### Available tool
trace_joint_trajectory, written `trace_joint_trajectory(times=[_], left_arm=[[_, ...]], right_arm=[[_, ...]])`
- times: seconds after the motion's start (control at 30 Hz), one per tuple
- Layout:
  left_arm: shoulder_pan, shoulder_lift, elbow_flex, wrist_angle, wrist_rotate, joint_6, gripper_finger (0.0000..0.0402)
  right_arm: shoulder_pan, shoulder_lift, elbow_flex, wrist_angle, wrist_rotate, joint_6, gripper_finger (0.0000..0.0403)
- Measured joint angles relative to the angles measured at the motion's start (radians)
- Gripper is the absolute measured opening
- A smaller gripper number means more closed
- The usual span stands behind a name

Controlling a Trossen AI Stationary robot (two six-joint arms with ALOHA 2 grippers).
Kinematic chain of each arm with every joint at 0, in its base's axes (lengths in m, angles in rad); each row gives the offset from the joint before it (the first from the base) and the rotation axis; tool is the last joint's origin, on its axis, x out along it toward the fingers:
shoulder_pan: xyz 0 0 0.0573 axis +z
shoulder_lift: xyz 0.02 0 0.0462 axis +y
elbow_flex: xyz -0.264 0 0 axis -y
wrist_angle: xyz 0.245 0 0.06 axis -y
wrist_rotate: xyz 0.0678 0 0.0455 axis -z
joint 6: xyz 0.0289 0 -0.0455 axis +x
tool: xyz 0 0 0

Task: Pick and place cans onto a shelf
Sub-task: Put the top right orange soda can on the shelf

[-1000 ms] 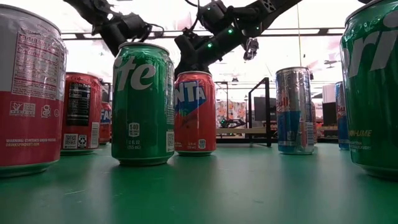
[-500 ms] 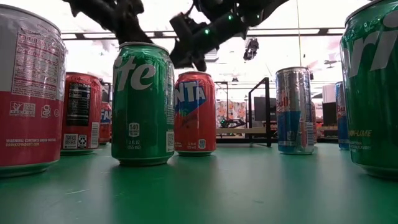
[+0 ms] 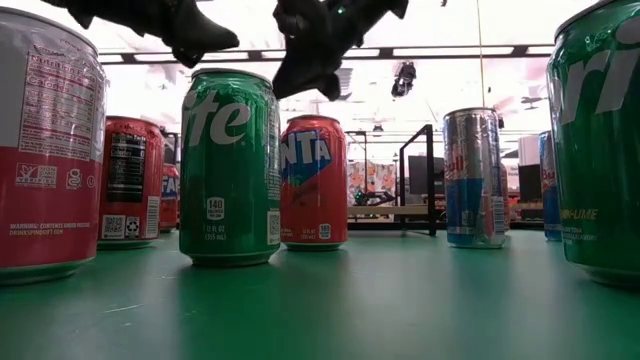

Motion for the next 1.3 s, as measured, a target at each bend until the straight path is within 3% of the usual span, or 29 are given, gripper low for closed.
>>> trace_joint_trajectory(times=[0.27, 0.6, 1.03, 1.2, 1.3], left_arm=[[-0.013, -0.012, -0.076, 0.101, 0.0, -0.065, 0.0036], [-0.013, -0.003, -0.079, 0.139, 0.0, -0.067, 0.0036], [-0.013, -0.003, -0.079, 0.147, 0.0, -0.048, 0.0036], [-0.013, -0.003, -0.079, 0.147, 0.0, -0.048, 0.0036], [-0.013, -0.003, -0.079, 0.147, 0.0, -0.023, 0.0036]], right_arm=[[0.023, 0.0, 0.07, -0.294, -0.002, 0.12, 0.0009], [0.032, -0.002, 0.09, -0.578, -0.035, 0.344, 0.0009], [0.03, -0.002, 0.089, -0.636, -0.071, 0.383, 0.0009], [0.03, -0.002, 0.089, -0.593, -0.046, 0.276, 0.0009], [0.029, -0.001, 0.089, -0.566, -0.021, 0.352, 0.0009]])
